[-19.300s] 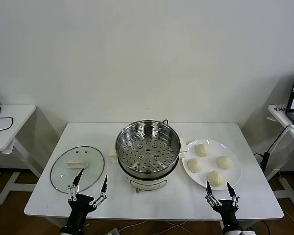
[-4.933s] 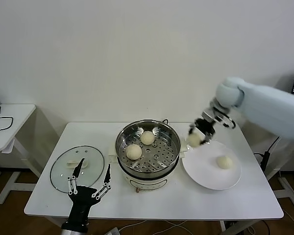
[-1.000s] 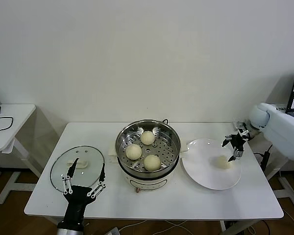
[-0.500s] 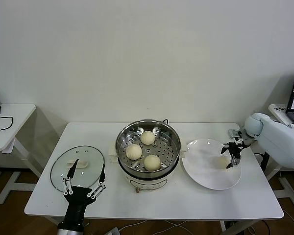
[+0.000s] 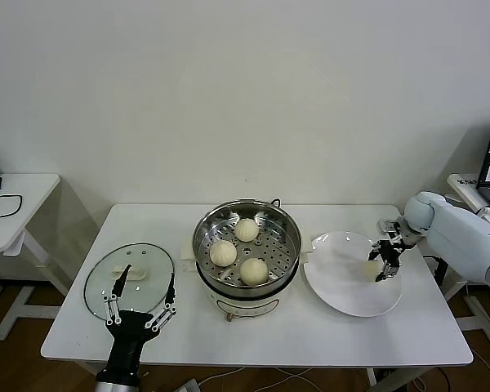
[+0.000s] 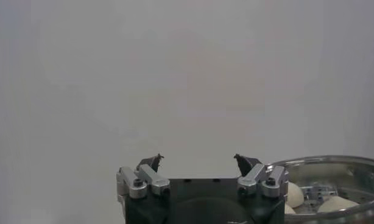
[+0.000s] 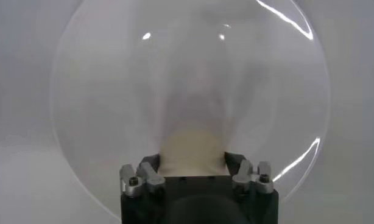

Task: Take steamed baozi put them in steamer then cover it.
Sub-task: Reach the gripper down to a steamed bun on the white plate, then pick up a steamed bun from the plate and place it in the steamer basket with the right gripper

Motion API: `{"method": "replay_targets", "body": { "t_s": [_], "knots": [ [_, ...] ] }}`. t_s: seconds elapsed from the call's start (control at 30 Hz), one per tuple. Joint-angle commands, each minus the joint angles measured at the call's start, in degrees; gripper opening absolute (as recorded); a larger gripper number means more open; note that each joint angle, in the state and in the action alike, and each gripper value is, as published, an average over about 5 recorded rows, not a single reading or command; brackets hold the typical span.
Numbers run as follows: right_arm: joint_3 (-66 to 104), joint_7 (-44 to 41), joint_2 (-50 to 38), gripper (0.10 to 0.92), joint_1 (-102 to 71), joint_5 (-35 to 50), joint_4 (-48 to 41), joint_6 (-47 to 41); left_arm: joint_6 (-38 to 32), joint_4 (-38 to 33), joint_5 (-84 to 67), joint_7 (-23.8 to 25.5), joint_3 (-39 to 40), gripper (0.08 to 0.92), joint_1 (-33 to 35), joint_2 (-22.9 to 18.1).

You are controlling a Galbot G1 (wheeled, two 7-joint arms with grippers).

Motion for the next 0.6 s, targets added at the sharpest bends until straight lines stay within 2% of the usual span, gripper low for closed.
{"method": "replay_targets", "body": {
  "t_s": [0.03,0.13,0.3,0.6],
  "knots": [
    [-1.2,-0.5,-0.6,0.667,2.1,0.2,1.7,-0.2,0.1,-0.1,0.0,0.0,-0.1,0.823,-0.1,0.1],
    [-3.8,-1.9,-1.8,0.662,6.2,2.2,4.5,-0.3,0.1,-0.2,-0.1,0.0,-0.1,0.823,-0.3,0.2],
    [-16.7,-5.9,-3.6,0.654,20.3,9.5,15.3,-2.8,0.3,-0.4,-0.2,0.0,-0.1,0.823,-0.9,0.8],
    [-32.0,-5.8,0.8,0.650,41.1,24.0,34.2,-9.7,0.8,-0.8,-0.1,-0.3,0.1,0.823,-1.2,1.2]
  ]
}}
